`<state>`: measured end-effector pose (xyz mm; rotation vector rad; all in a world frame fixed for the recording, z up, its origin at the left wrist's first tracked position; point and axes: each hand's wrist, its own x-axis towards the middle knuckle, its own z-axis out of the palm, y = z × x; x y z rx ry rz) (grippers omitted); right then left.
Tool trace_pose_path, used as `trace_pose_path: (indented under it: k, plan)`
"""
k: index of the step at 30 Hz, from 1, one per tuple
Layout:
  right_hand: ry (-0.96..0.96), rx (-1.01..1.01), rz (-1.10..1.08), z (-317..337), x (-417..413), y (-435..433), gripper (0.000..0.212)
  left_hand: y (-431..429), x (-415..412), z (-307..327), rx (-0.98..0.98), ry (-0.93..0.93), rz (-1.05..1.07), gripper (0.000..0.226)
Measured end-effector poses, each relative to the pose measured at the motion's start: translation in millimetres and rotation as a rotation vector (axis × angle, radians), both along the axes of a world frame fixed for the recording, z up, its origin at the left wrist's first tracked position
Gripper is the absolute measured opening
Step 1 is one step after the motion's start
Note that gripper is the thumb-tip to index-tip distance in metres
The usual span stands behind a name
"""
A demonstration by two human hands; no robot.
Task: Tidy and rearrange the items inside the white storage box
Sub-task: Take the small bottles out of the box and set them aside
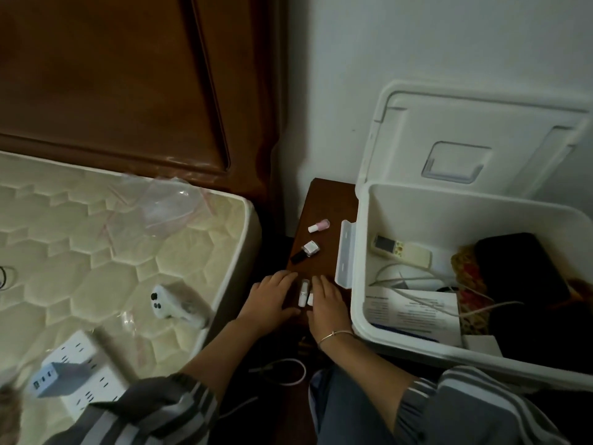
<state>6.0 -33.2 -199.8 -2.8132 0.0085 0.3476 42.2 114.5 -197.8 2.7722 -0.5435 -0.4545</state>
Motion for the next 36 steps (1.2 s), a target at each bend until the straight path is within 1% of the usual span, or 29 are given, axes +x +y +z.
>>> trace_pose_path:
  k: [3,6,8,10,13,14,15,16,18,19,20,22,25,26,28,31,34,36]
  plan:
    - [0.005,0.017,-0.028,-2.4,4.5,-0.2,0.060,-4.9,10.3,-11.1,-0.004,0.009,-0.036,0.079]
    - [-0.043,0.060,-0.065,1.2,9.2,0.8,0.050,-4.1,13.7,-19.3,-0.002,-0.028,-0.066,0.073]
    - [-0.033,0.088,-0.080,2.2,12.4,1.6,0.047,-3.5,14.6,-21.8,-0.029,-0.054,-0.064,0.070]
    - [-0.011,0.078,-0.097,2.6,13.6,2.0,0.048,-3.0,14.3,-21.8,-0.044,-0.063,-0.056,0.068]
    - [0.033,0.091,-0.144,1.0,10.1,2.3,0.057,-0.1,8.6,-19.6,-0.093,-0.034,0.006,0.066]
    - [0.040,0.108,-0.151,0.8,7.0,3.0,0.059,1.8,4.7,-18.2,-0.158,-0.007,0.062,0.063]
    - [0.038,0.132,-0.154,1.0,3.6,4.0,0.060,4.8,0.3,-16.4,-0.264,0.037,0.141,0.059]
    - [0.024,0.167,-0.159,2.2,-0.5,5.4,0.060,8.8,-4.9,-12.6,-0.400,0.103,0.237,0.052]
    - [-0.033,0.255,-0.176,8.6,-10.8,9.1,0.058,19.0,-16.2,-0.4,-0.705,0.301,0.436,0.034]
    - [-0.065,0.311,-0.187,13.9,-16.5,11.0,0.057,24.2,-22.2,7.4,-0.825,0.393,0.517,0.027]
    - [-0.087,0.393,-0.202,22.3,-22.9,13.5,0.055,29.2,-28.7,17.6,-0.908,0.463,0.578,0.026]
    - [-0.070,0.626,-0.255,39.3,-32.8,16.8,0.048,35.7,-38.1,35.1,-1.068,0.607,0.658,0.035]
    - [0.100,0.934,-0.341,68.9,-48.1,19.7,0.024,40.9,-48.9,63.3,-1.295,0.840,0.713,0.045]
    - [0.167,1.038,-0.385,78.0,-54.9,19.7,0.022,41.8,-53.6,74.7,-1.335,0.903,0.709,0.046]
    - [0.270,1.231,-0.504,96.3,-69.4,17.6,0.025,41.6,-64.2,97.5,-1.383,0.986,0.676,0.051]
    - [0.370,1.471,-0.668,120.0,-86.5,5.7,0.033,35.6,-77.7,124.9,-1.435,1.029,0.615,0.053]
    - [0.460,1.704,-0.703,141.3,-98.8,-16.1,0.045,21.2,-85.7,146.6,-1.521,1.078,0.551,0.055]
    - [0.467,1.831,-0.690,154.9,-104.6,-34.4,0.054,6.4,-87.4,158.3,-1.582,1.115,0.538,0.049]
